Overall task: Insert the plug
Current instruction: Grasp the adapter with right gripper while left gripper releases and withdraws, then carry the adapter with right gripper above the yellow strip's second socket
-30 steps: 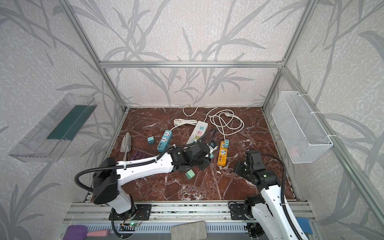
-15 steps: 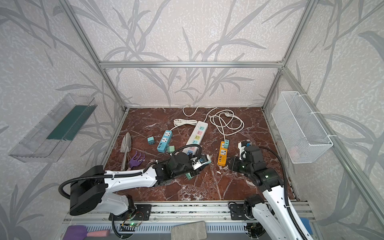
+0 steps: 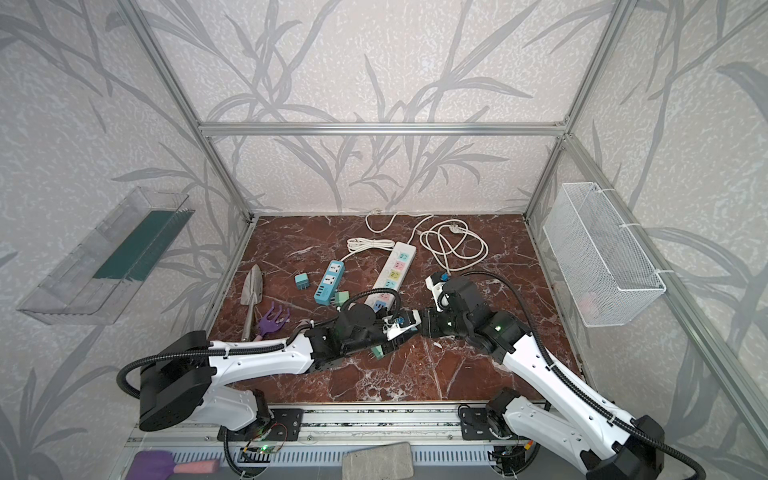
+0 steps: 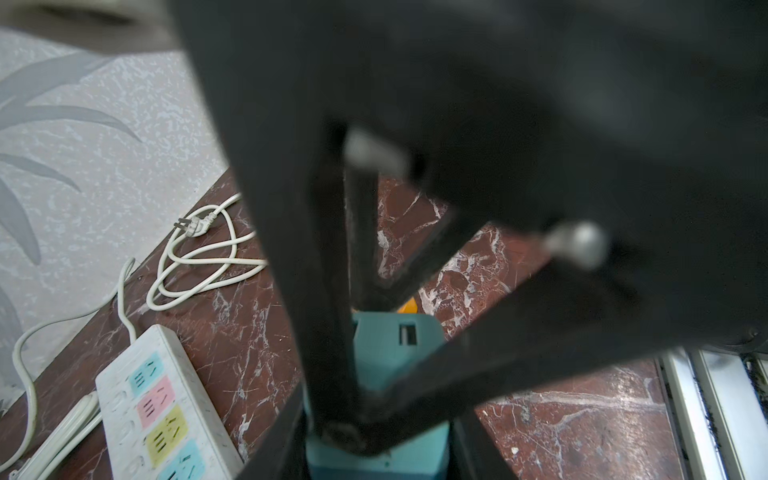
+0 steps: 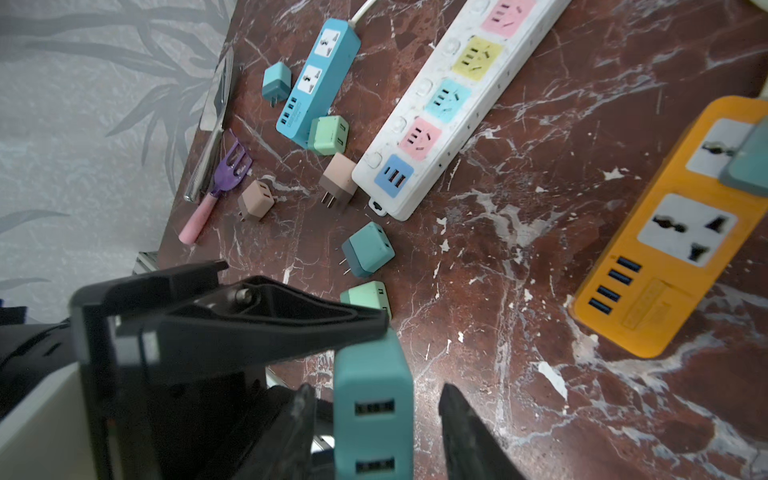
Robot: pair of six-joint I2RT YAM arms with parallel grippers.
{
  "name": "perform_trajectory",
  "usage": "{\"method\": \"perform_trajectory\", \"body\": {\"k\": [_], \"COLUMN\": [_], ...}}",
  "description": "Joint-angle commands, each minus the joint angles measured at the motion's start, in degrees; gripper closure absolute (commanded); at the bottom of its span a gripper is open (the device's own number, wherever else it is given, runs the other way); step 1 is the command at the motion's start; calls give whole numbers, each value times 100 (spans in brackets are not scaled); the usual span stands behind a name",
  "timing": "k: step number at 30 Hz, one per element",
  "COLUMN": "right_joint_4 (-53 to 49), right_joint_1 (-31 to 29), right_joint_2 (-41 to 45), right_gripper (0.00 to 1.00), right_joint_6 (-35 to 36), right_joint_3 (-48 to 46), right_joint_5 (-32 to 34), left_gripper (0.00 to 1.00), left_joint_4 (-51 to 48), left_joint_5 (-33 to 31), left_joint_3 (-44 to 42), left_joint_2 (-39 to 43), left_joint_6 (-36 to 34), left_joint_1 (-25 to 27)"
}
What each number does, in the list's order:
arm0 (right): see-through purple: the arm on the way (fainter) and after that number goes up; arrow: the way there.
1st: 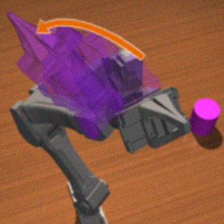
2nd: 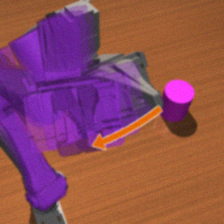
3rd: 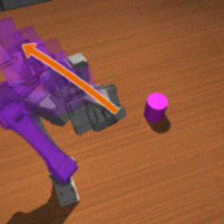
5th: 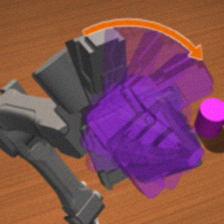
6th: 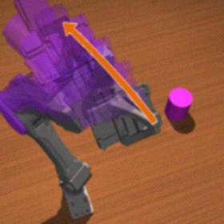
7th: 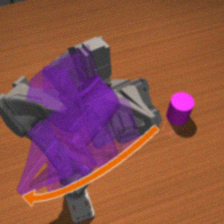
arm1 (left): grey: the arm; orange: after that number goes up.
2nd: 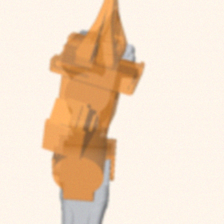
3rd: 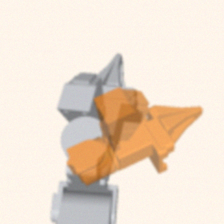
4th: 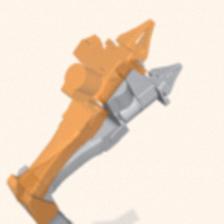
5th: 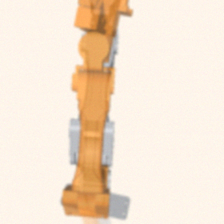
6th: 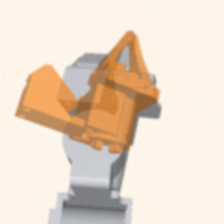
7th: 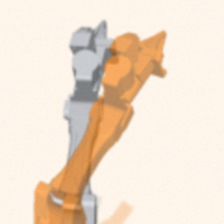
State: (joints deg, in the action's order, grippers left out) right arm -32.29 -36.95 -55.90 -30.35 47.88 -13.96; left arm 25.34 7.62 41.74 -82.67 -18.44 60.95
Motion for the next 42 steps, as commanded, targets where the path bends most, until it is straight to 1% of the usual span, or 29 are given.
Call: {"method": "perform_trajectory", "body": {"k": [1,3,5,6,8,9,11,14,15,17,20,21,22,24,28,31,34,36,39,42], "right_joint_4": [425,482,470,453,444,469,336,-256,-483,-832,-1189,-1249,-1249,-1153,-770,-424,165,483,646,767], "right_joint_1": [-76,-80,-80,-83,-76,-79,-77,-29,26,157,281,276,277,319,634,918,1398,1641,1752,1790], "right_joint_2": [-147,-154,-97,-65,27,86,234,358,331,255,36,-26,-65,-141,-469,-679,-727,-813,-1110,-1315], "right_gripper": [59,70,83,89,98,100,100,100,100,100,100,100,100,100,100,100,100,100,100,100], "right_joint_6": [-82,-133,-179,-198,-264,-306,-336,-259,-229,-144,-52,-36,-20,-24,65,95,50,-44,54,211], "right_joint_3": [99,99,99,90,66,42,53,275,377,537,712,765,791,782,688,475,154,-30,-107,-150], "right_joint_5": [38,38,78,90,116,194,526,1444,1750,2230,2806,2963,3092,3316,3192,2869,2141,1890,1826,1804], "left_gripper": [100,100,100,98,72,62,50,23,21,21,13,10,6,4,4,5,5,5,5,5], "left_joint_4": [185,207,221,240,243,259,343,574,665,751,891,840,682,160,-1275,-2042,-2306,-2173,-1824,-1665], "left_joint_5": [-52,-140,-205,-284,-439,-545,-730,-1198,-1458,-2010,-3138,-3501,-3735,-3894,-3923,-3637,-3265,-2907,-2383,-2247], "left_joint_3": [-11,-12,-5,8,36,40,40,-19,-21,13,108,175,256,429,1016,1383,1529,1470,1258,1156], "left_joint_2": [120,130,133,117,105,115,176,297,322,355,325,306,288,282,221,227,275,351,488,555], "left_joint_6": [-45,-66,-64,-43,4,27,59,59,59,43,220,367,589,1203,2788,3555,3720,3761,3804,3871], "left_joint_1": [-19,-15,-18,-14,-19,-13,-18,-19,-18,-26,-39,-73,-125,-313,-749,-988,-1041,-1041,-1042,-1041]}}
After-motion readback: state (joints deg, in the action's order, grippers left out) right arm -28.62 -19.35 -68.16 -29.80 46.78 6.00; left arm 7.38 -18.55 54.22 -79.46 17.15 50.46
